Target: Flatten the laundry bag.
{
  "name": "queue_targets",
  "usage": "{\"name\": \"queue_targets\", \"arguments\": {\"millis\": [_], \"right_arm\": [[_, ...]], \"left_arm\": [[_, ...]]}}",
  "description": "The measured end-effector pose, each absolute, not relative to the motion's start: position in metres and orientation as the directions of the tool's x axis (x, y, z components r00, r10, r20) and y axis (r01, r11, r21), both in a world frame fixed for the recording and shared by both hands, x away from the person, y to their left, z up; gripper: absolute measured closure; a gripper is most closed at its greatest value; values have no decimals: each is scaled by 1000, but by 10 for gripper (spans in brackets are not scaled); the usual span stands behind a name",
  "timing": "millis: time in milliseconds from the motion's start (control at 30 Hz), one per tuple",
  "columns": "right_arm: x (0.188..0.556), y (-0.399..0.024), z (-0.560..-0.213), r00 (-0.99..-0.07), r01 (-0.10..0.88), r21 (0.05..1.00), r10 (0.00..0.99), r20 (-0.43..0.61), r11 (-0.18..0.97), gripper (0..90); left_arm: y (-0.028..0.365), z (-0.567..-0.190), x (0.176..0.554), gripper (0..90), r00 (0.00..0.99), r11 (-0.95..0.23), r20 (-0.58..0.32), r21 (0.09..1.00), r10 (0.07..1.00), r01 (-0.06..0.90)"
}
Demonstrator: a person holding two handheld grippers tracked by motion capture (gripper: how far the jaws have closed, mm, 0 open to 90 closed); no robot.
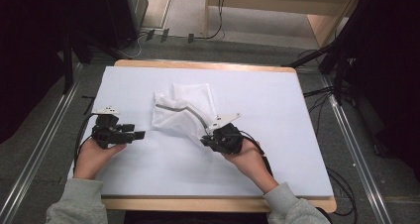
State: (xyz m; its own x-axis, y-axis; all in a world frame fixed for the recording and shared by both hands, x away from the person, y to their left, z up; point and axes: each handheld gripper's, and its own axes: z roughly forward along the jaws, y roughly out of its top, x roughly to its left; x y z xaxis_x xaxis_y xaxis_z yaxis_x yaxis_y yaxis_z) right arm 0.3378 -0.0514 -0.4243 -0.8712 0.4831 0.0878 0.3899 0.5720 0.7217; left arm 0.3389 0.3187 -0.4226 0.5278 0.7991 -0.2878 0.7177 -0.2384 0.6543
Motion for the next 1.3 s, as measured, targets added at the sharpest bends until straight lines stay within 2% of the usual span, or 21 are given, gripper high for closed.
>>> {"name": "queue_targets", "arguments": {"millis": [533,667,800,933,1200,1300], "right_arm": [[296,-57,-439,-882,421,688,444,159,591,853],[293,-60,-441,-879,427,680,451,157,596,789],[293,-71,-435,-864,446,709,469,183,546,697],[293,-86,-425,-850,446,740,496,174,503,652],[319,-99,-423,-805,472,751,573,154,461,645],[334,-99,-425,-788,484,751,596,152,449,636]], "left_arm": [[310,-426,357,373,557,-271,-274,656,784,704],[306,-427,363,372,566,-285,-270,652,778,703],[302,-430,371,372,574,-293,-276,647,771,704],[300,-431,376,372,573,-291,-283,643,769,708],[298,-437,383,396,554,-276,-312,620,772,734],[298,-438,383,452,539,-265,-320,611,779,746]]}}
